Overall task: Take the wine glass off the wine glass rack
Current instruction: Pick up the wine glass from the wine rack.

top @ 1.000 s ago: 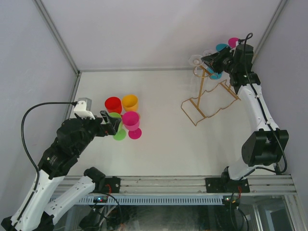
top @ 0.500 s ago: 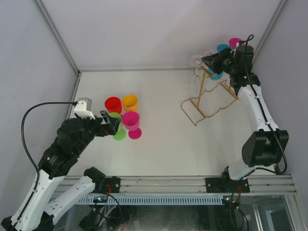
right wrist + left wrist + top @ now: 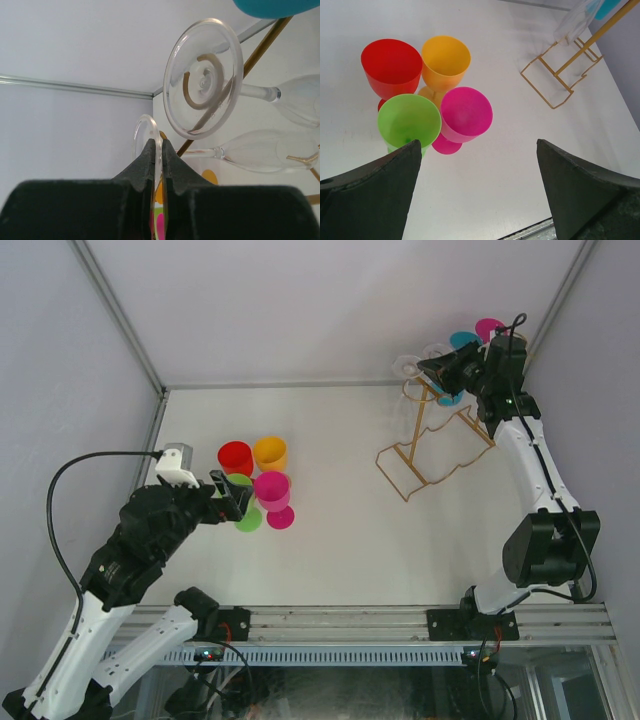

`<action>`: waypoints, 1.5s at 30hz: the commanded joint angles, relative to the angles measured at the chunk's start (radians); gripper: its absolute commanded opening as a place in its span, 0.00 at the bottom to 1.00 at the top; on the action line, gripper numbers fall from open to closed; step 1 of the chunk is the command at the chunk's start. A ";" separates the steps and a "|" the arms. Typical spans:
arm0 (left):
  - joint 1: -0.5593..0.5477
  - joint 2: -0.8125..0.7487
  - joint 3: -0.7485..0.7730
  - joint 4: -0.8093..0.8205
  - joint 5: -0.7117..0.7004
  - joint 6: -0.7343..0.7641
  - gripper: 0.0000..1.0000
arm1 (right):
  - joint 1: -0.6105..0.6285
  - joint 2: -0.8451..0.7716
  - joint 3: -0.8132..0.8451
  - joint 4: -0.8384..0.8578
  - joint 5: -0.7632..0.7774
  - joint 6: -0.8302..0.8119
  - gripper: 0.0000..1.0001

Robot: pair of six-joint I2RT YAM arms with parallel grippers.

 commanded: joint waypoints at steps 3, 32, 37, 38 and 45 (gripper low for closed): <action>0.007 0.004 -0.025 0.039 0.004 -0.015 1.00 | 0.000 -0.083 -0.042 0.113 -0.007 0.093 0.00; 0.007 0.004 -0.027 0.043 0.012 -0.020 1.00 | 0.070 -0.012 0.021 0.241 0.156 0.203 0.00; 0.008 0.005 -0.025 0.040 0.012 -0.018 1.00 | 0.094 0.037 0.115 0.203 0.144 0.155 0.00; 0.007 0.003 -0.026 0.040 0.012 -0.018 1.00 | 0.097 0.042 0.125 0.191 0.146 0.150 0.00; 0.007 0.005 -0.026 0.040 0.012 -0.018 1.00 | 0.105 0.052 0.147 0.182 0.166 0.139 0.00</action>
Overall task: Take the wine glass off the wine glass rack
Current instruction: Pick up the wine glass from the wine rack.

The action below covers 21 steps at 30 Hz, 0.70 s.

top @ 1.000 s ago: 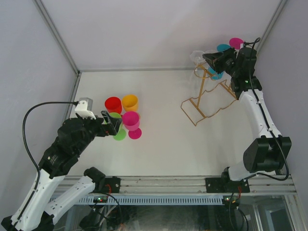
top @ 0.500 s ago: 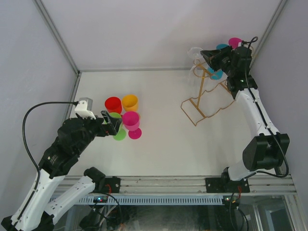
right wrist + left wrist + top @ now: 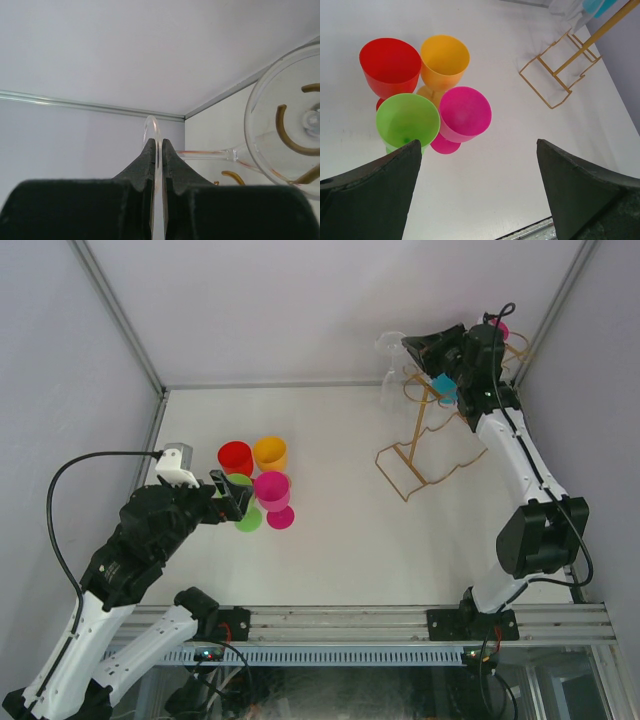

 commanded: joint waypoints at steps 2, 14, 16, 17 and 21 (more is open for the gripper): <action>0.007 0.004 -0.024 0.040 0.008 -0.010 1.00 | 0.014 -0.003 0.098 0.024 -0.053 -0.049 0.00; 0.007 0.013 0.020 0.068 0.067 -0.043 1.00 | 0.131 -0.054 0.112 0.000 -0.330 -0.231 0.00; 0.007 0.010 0.023 0.087 0.097 -0.057 1.00 | 0.158 -0.102 0.066 -0.006 -0.344 -0.256 0.00; 0.007 0.010 0.025 0.095 0.120 -0.065 1.00 | 0.171 -0.126 0.037 -0.006 -0.345 -0.267 0.00; 0.007 0.011 0.016 0.155 0.204 -0.113 1.00 | 0.231 -0.238 -0.098 -0.010 -0.319 -0.316 0.00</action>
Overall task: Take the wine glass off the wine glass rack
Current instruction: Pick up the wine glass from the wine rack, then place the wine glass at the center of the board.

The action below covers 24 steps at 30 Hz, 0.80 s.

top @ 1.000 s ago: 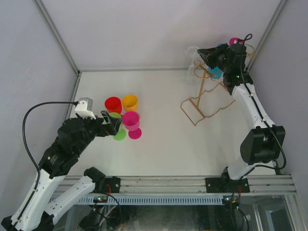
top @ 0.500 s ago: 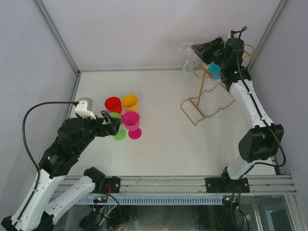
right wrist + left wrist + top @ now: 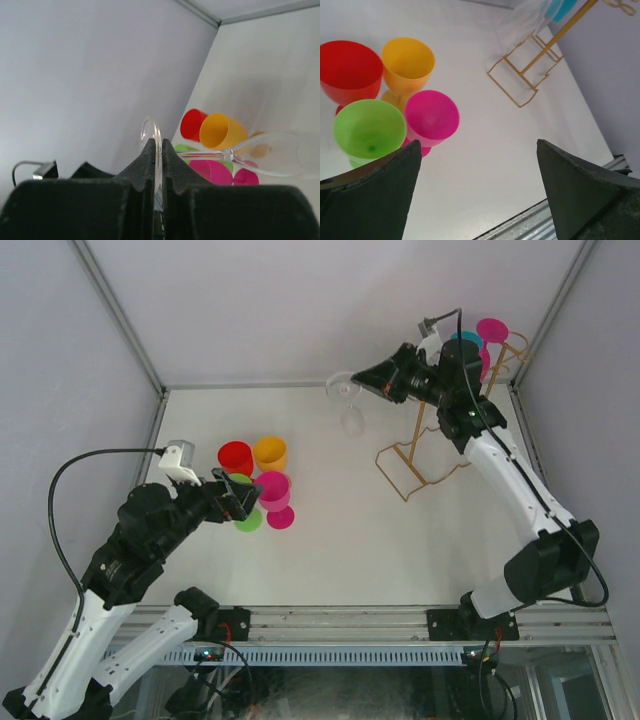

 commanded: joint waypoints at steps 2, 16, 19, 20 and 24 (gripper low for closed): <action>0.007 0.003 -0.001 0.163 0.161 -0.097 1.00 | 0.081 -0.205 -0.137 0.014 0.001 -0.113 0.00; 0.005 0.154 -0.149 0.600 0.580 -0.346 0.96 | 0.393 -0.493 -0.568 0.099 0.123 -0.143 0.00; -0.012 0.205 -0.159 0.630 0.645 -0.357 0.90 | 0.426 -0.524 -0.620 0.126 0.155 -0.143 0.00; -0.020 0.215 -0.163 0.629 0.652 -0.355 0.87 | 0.429 -0.537 -0.631 0.128 0.167 -0.139 0.00; -0.042 0.229 -0.183 0.639 0.665 -0.339 0.79 | 0.438 -0.587 -0.692 0.172 0.185 -0.109 0.00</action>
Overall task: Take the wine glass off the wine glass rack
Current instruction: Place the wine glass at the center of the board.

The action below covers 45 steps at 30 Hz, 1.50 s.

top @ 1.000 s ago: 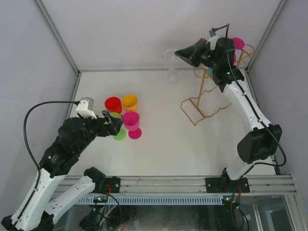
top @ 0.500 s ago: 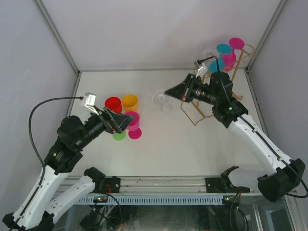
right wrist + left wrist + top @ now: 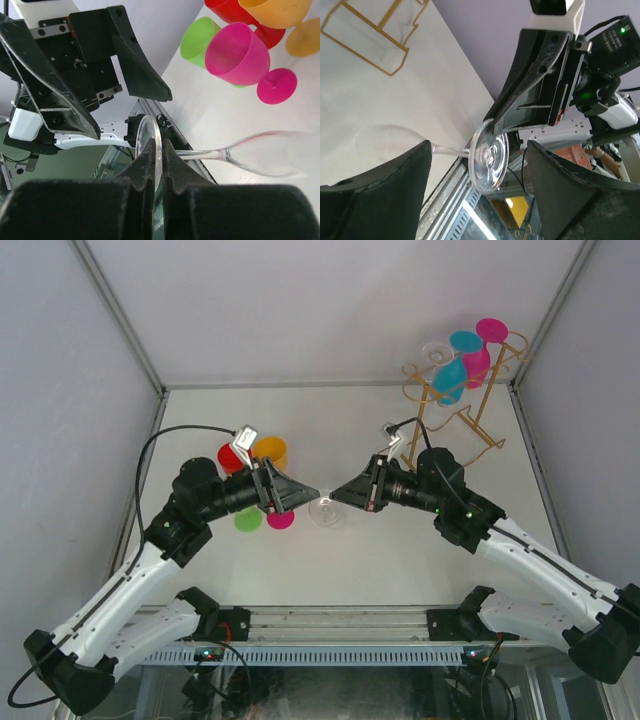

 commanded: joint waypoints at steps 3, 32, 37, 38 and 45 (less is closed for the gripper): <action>-0.031 0.011 -0.024 0.094 0.108 -0.002 0.73 | 0.015 -0.097 -0.064 0.167 0.054 0.032 0.00; -0.063 0.029 -0.034 0.178 0.150 0.038 0.00 | 0.018 -0.246 -0.113 0.044 0.106 0.008 0.52; -0.064 0.009 -0.038 0.177 0.118 0.052 0.00 | 0.018 -0.273 -0.113 -0.020 0.087 0.030 0.56; -0.063 0.006 -0.037 0.176 0.111 0.054 0.00 | 0.021 -0.268 -0.113 -0.016 0.058 0.043 0.56; -0.063 0.000 -0.037 0.173 0.097 0.062 0.00 | 0.112 -0.198 -0.113 0.096 0.015 0.061 0.56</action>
